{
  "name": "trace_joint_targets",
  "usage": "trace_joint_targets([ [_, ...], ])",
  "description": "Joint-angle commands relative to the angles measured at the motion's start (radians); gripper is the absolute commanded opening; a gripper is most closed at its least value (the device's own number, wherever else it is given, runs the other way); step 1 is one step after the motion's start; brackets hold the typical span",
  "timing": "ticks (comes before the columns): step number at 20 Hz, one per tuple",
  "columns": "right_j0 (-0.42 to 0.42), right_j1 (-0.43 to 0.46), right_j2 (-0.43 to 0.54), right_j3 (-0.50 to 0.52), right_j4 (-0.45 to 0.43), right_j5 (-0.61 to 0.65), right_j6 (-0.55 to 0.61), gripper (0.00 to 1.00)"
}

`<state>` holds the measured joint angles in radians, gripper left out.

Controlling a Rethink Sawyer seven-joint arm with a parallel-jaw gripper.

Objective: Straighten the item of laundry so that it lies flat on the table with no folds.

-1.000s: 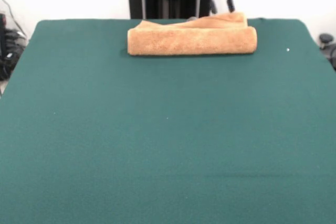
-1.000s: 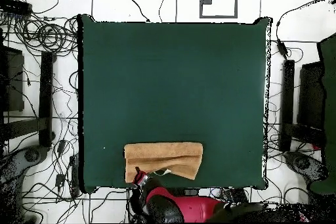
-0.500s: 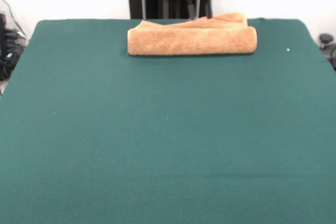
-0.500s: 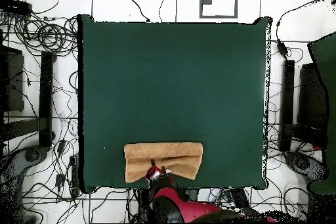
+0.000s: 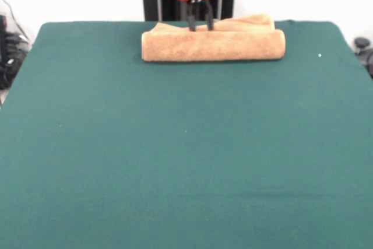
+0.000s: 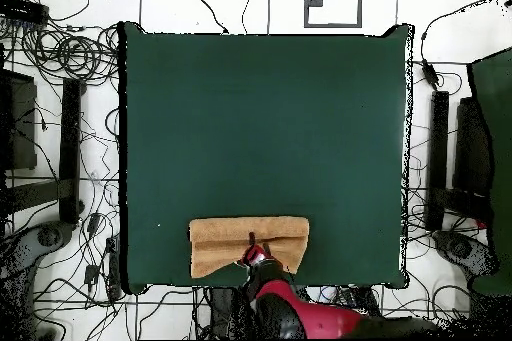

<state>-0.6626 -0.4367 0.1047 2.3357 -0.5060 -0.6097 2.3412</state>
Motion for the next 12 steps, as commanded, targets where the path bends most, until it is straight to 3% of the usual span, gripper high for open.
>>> trace_joint_targets([
  [1, -0.082, 0.124, 0.174, -0.260, -0.101, 0.145, 0.086, 1.00],
  [12, -0.003, 0.096, 0.083, -0.274, -0.084, 0.005, 0.068, 1.00],
])
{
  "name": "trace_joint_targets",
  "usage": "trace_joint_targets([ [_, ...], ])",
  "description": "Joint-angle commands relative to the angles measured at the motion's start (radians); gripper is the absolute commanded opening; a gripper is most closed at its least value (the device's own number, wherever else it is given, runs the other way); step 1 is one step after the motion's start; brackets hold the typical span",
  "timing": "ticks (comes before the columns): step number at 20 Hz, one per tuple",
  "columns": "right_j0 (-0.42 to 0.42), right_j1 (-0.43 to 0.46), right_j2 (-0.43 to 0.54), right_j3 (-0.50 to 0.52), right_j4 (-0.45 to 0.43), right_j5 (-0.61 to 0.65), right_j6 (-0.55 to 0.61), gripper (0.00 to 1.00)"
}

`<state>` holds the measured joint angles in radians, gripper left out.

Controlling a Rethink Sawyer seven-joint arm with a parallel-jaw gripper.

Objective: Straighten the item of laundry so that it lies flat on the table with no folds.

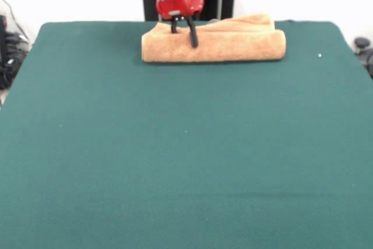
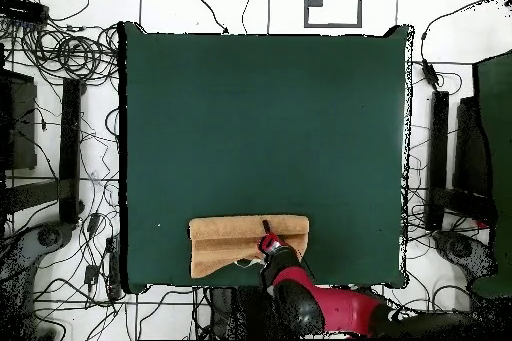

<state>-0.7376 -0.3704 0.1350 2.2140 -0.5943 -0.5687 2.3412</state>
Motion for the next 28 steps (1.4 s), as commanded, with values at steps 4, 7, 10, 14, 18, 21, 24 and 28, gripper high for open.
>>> trace_joint_targets([
  [4, 0.076, 0.007, 0.046, -0.146, -0.011, -0.061, 0.069, 1.00],
  [7, 0.073, -0.014, 0.049, -0.135, -0.025, -0.085, 0.070, 1.00],
  [10, 0.067, -0.052, 0.067, -0.106, -0.020, -0.064, 0.089, 1.00],
  [14, 0.060, -0.098, 0.100, -0.076, -0.020, -0.030, 0.109, 1.00],
  [18, 0.051, -0.138, 0.128, -0.056, -0.025, -0.015, 0.124, 1.00],
  [21, 0.066, -0.114, 0.112, -0.094, -0.023, -0.043, 0.111, 1.00],
  [24, 0.085, -0.046, 0.090, -0.169, -0.028, -0.094, 0.086, 1.00],
  [28, 0.100, -0.024, 0.079, -0.209, -0.024, -0.113, 0.071, 1.00],
])
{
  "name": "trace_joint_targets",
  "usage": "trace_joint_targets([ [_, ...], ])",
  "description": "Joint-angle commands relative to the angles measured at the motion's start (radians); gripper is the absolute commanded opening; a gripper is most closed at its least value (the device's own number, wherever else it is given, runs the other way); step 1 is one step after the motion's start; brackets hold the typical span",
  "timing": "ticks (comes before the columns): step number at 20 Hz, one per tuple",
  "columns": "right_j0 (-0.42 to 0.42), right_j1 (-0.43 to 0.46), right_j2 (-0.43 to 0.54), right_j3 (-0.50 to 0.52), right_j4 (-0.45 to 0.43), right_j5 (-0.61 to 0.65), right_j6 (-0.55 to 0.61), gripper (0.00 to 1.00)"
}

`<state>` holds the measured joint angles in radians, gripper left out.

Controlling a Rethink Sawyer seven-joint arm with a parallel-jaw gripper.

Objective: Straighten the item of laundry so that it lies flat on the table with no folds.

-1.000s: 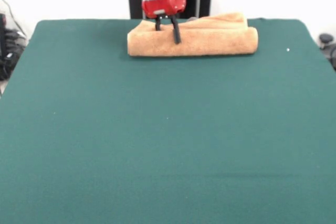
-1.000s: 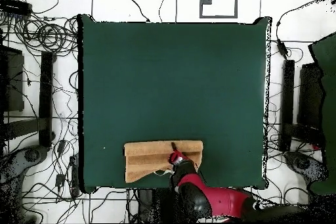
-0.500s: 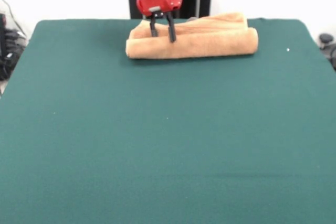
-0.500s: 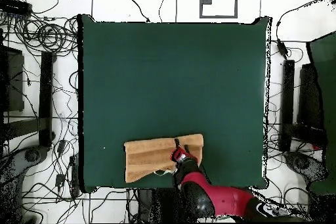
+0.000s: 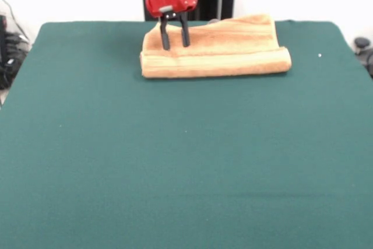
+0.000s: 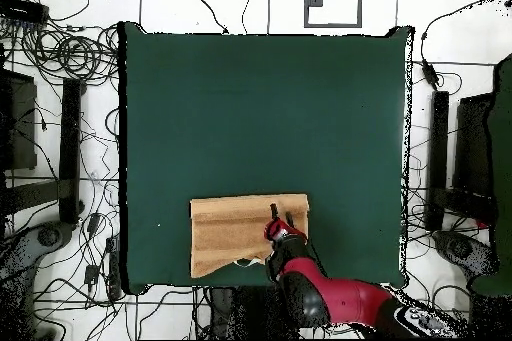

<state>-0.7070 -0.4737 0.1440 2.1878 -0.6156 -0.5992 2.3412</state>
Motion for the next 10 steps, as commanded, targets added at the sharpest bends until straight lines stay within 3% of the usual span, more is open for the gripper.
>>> trace_joint_targets([
  [1, 0.069, 0.075, 0.070, -0.181, -0.004, -0.078, 0.073, 1.00],
  [5, 0.035, 0.082, 0.117, -0.180, -0.052, -0.020, 0.103, 1.00],
  [10, -0.051, 0.206, 0.243, -0.240, -0.153, 0.075, 0.171, 1.00],
])
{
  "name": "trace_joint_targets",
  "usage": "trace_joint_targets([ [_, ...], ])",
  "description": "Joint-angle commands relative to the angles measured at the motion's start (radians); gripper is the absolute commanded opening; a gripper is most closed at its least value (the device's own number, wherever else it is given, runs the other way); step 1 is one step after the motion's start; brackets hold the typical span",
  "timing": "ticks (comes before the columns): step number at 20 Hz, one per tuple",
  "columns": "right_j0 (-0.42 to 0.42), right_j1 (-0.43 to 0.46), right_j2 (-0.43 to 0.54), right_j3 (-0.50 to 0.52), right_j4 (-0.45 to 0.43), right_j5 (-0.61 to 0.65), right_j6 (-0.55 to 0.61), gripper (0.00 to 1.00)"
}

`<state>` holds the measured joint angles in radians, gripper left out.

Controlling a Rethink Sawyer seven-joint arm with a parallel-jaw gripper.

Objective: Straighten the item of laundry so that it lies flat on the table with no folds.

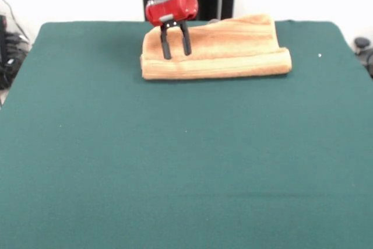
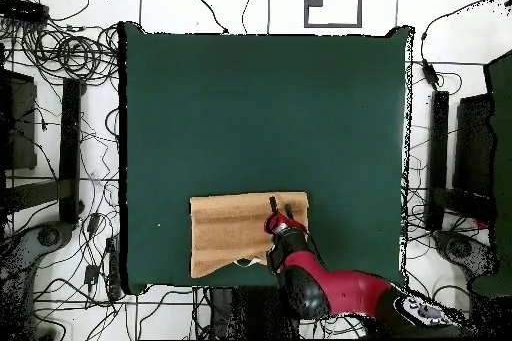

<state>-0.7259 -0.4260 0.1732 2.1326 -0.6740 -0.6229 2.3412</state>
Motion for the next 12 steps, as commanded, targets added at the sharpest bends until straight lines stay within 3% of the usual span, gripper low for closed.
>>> trace_joint_targets([
  [1, -0.040, 0.170, 0.224, -0.193, -0.104, 0.108, 0.173, 1.00],
  [12, -0.144, 0.209, 0.339, -0.172, -0.143, 0.245, 0.141, 1.00],
])
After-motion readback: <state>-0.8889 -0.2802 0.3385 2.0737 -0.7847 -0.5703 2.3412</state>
